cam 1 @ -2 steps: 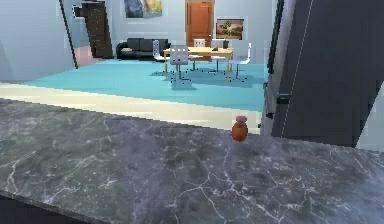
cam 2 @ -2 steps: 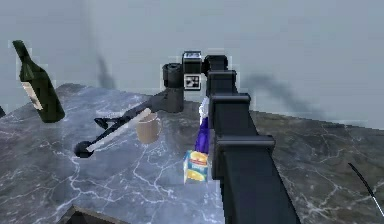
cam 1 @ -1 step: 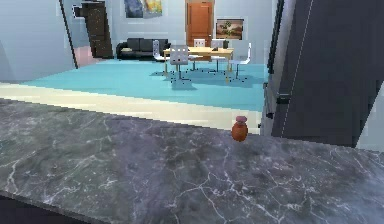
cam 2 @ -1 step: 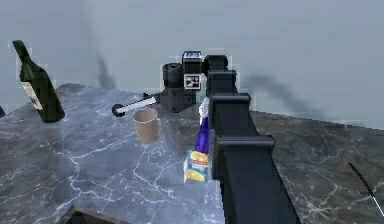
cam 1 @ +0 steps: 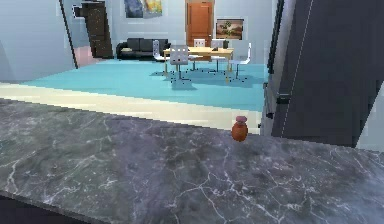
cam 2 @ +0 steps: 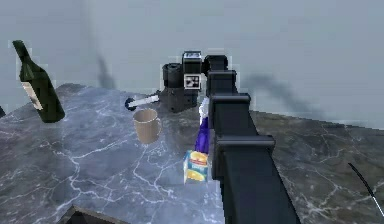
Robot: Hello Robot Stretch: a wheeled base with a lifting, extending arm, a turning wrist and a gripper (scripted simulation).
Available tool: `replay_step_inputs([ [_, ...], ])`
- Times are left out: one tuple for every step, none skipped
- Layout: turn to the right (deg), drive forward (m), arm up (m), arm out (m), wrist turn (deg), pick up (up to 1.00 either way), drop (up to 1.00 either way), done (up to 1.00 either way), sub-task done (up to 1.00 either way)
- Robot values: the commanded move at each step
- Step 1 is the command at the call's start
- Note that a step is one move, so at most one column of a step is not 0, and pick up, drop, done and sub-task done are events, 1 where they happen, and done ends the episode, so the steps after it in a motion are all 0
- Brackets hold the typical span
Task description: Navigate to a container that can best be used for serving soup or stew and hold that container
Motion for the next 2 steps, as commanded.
replay_step_inputs([
  [0.0,0.0,-0.16,0.0,0.0,0.0,0.0,0.0,0.0],
  [0.0,0.0,0.0,0.0,0.0,1.0,0.0,0.0,0.0],
])
